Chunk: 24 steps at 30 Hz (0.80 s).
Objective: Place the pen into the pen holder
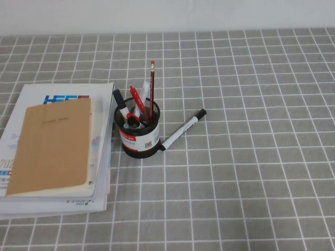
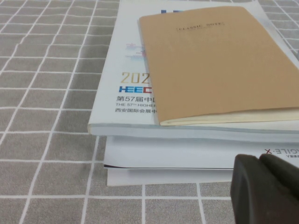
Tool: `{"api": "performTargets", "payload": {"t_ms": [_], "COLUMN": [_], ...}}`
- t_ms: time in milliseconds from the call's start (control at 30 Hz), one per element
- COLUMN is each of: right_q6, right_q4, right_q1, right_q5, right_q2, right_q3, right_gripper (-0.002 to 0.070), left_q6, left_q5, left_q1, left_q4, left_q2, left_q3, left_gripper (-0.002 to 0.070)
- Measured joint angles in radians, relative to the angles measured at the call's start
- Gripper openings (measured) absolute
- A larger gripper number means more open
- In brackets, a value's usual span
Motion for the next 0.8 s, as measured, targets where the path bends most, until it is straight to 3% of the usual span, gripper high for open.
{"api": "performTargets", "payload": {"t_ms": [167, 400, 500, 667, 800], "right_q6": [-0.029, -0.031, 0.016, 0.209, 0.247], "right_q4": [-0.182, -0.233, -0.298, -0.597, -0.708], "right_q1": [0.0, 0.005, 0.066, 0.258, 0.35], "right_q5": [0.269, 0.507, 0.542, 0.61, 0.688], "right_q2": [0.323, 0.692, 0.836, 1.038, 1.183], "right_q3": [-0.21, -0.446, -0.54, -0.727, -0.891], "right_gripper": [-0.0013, -0.0013, -0.0013, -0.0012, -0.0013], "left_q6": [0.0, 0.0, 0.0, 0.0, 0.0], "left_q5": [0.0, 0.0, 0.0, 0.0, 0.0], "left_q1": [0.0, 0.0, 0.0, 0.0, 0.0], "left_q4": [0.0, 0.0, 0.0, 0.0, 0.0], "left_q2": [0.0, 0.0, 0.0, 0.0, 0.0], "left_q3": [0.0, 0.0, 0.0, 0.0, 0.0], "left_gripper": [-0.0005, -0.0005, -0.0005, -0.0005, -0.0005]}}
